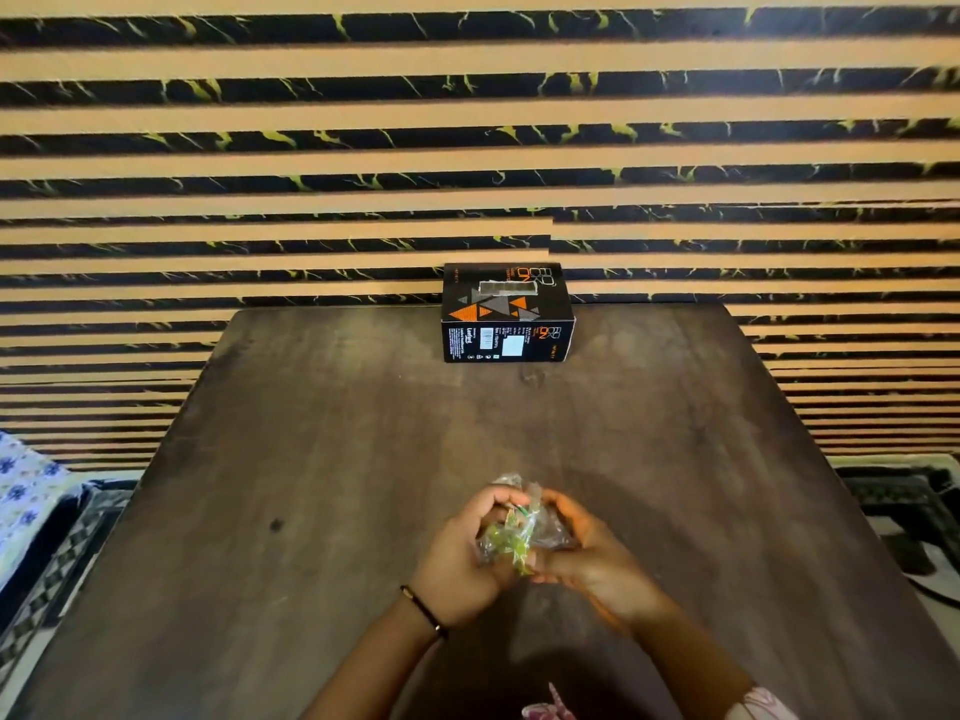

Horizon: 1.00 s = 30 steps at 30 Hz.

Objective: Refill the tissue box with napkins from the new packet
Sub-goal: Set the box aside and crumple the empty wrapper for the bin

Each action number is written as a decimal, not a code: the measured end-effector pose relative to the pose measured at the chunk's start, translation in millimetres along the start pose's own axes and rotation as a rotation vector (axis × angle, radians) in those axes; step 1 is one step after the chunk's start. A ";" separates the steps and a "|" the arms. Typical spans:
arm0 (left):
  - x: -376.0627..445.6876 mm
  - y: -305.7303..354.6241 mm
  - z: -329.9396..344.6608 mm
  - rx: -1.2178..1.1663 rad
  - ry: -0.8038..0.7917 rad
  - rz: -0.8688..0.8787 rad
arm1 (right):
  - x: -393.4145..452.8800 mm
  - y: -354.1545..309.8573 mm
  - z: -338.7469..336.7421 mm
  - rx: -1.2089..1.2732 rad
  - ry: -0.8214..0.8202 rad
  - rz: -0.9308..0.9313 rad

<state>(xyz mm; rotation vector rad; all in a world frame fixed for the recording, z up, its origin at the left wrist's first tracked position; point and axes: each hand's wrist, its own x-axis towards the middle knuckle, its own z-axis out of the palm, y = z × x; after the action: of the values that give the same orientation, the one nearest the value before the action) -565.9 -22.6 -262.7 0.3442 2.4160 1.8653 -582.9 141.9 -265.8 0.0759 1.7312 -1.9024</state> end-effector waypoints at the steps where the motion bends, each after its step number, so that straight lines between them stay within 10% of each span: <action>1: 0.8 0.9 2.2 -0.018 -0.008 -0.018 | -2.2 0.2 -2.2 0.017 0.012 -0.005; 12: 11.9 25.5 64.4 0.222 0.142 0.246 | -50.9 -0.1 -45.2 0.216 0.422 -0.158; 20: 27.9 45.9 130.9 -0.212 -0.307 -0.038 | -111.4 11.1 -96.3 0.441 0.273 -0.051; 30: 50.9 86.1 323.5 -0.289 0.256 -0.126 | -200.0 25.3 -230.0 0.021 0.447 -0.190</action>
<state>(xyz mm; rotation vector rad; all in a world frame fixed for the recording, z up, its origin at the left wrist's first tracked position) -542.1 315.1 -260.2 -0.0691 2.1978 2.2761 -477.6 428.4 -245.9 0.3834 2.0687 -2.1632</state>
